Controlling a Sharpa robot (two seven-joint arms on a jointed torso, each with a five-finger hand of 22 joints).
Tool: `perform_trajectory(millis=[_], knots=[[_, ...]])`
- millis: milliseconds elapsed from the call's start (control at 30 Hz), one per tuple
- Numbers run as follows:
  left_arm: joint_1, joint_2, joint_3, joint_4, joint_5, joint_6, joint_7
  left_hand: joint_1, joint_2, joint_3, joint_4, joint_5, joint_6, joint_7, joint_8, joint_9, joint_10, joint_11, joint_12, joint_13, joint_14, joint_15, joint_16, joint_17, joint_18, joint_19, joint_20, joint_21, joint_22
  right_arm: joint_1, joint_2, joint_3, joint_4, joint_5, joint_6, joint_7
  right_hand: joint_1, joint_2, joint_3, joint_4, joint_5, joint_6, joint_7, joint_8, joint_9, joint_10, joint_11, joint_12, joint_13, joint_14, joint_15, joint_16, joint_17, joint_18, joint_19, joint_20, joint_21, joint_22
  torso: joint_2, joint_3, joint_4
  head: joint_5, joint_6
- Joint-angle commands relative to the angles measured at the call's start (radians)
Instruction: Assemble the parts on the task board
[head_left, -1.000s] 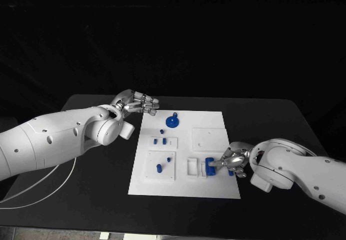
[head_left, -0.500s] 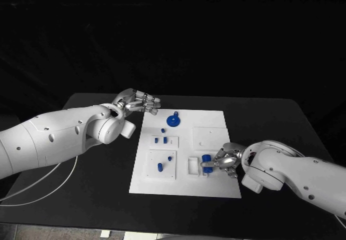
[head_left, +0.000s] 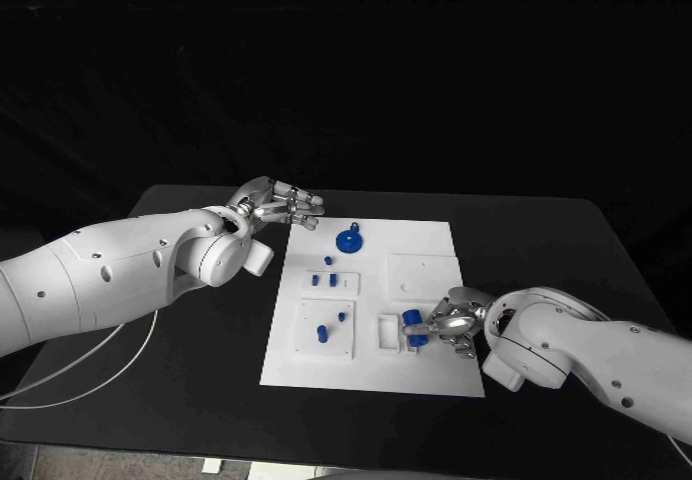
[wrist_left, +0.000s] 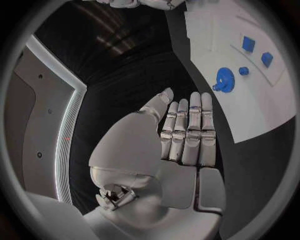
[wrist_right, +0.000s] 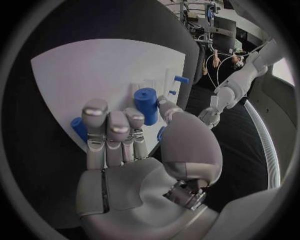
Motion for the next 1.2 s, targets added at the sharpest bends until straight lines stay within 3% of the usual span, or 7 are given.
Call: perform_trajectory(millis=[33,333,700,900,1200], knots=[[0.000,-0.001,0.001,0.003,0.006,0.014,0.001,-0.006,0.006,-0.001,0.005,-0.006,-0.006,0.003,-0.002,0.000,-0.006,-0.002,0.004,0.000,-0.006,0.000,-0.004,0.000,0.007,0.004,0.002,-0.006,-0.003,-0.010,-0.015,-0.007,0.010,0.015,-0.055,-0.023,-0.013,0.003,0.052,-0.056,-0.003,0.013,-0.002,0.008,-0.032,0.001,-0.006,0.004,-0.002,0.009,-0.001,-0.005,-0.001,-0.015,0.050,0.003,-0.002,0.002,0.000,-0.0003,-0.0005,0.002,0.001],[0.000,-0.002,0.001,0.004,0.006,0.016,0.000,-0.006,0.006,-0.001,0.005,-0.006,-0.006,0.003,-0.002,0.000,-0.006,-0.002,0.004,0.000,-0.006,0.000,-0.004,0.000,0.007,0.004,0.002,-0.006,-0.003,-0.009,-0.036,0.011,0.070,0.040,-0.078,-0.011,-0.012,0.009,0.039,-0.049,-0.002,0.035,-0.008,0.007,-0.034,0.002,-0.011,0.002,-0.007,0.010,-0.003,-0.003,0.004,-0.020,0.051,0.000,0.001,0.009,0.001,-0.0005,-0.0002,0.006,-0.001],[0.001,-0.003,0.001,0.004,0.006,0.017,-0.002,-0.006,0.006,-0.001,0.005,-0.006,-0.006,0.003,-0.002,0.000,-0.006,-0.002,0.004,0.000,-0.006,0.000,-0.004,0.000,0.007,0.004,0.002,-0.006,-0.003,-0.006,-0.028,0.016,0.091,0.034,-0.073,-0.015,-0.009,0.005,0.028,-0.043,-0.002,0.038,-0.009,0.007,-0.037,0.002,-0.011,0.003,-0.009,0.009,-0.003,-0.002,0.006,-0.021,0.051,0.000,-0.001,0.014,0.000,-0.0012,0.0003,0.011,-0.003],[0.001,-0.002,0.001,0.005,0.002,0.017,-0.002,-0.005,0.004,-0.002,0.006,-0.006,-0.008,0.003,-0.002,0.000,-0.007,-0.002,0.004,0.000,-0.007,0.000,-0.004,0.000,0.007,0.005,0.003,-0.006,-0.009,0.000,-0.007,0.008,0.068,0.036,-0.026,-0.041,-0.014,-0.009,0.019,-0.020,-0.004,0.038,-0.008,0.007,-0.040,-0.001,-0.011,-0.003,-0.013,0.009,-0.004,-0.006,0.006,-0.022,0.050,-0.001,-0.007,0.016,0.001,-0.0014,0.0011,0.013,-0.006],[0.001,-0.002,0.000,0.009,-0.022,0.021,-0.003,-0.005,0.003,-0.002,0.006,-0.006,-0.009,0.004,-0.002,0.000,-0.008,-0.002,0.004,0.000,-0.007,0.001,-0.004,0.000,0.007,0.005,0.003,-0.006,-0.011,0.003,0.021,-0.008,0.038,0.027,-0.009,-0.057,-0.012,-0.011,0.014,-0.009,-0.004,0.036,-0.007,0.007,-0.041,-0.003,-0.011,-0.008,-0.016,0.008,-0.004,-0.010,0.006,-0.023,0.050,-0.001,-0.010,0.018,0.002,-0.0008,-0.0003,0.018,-0.010]])
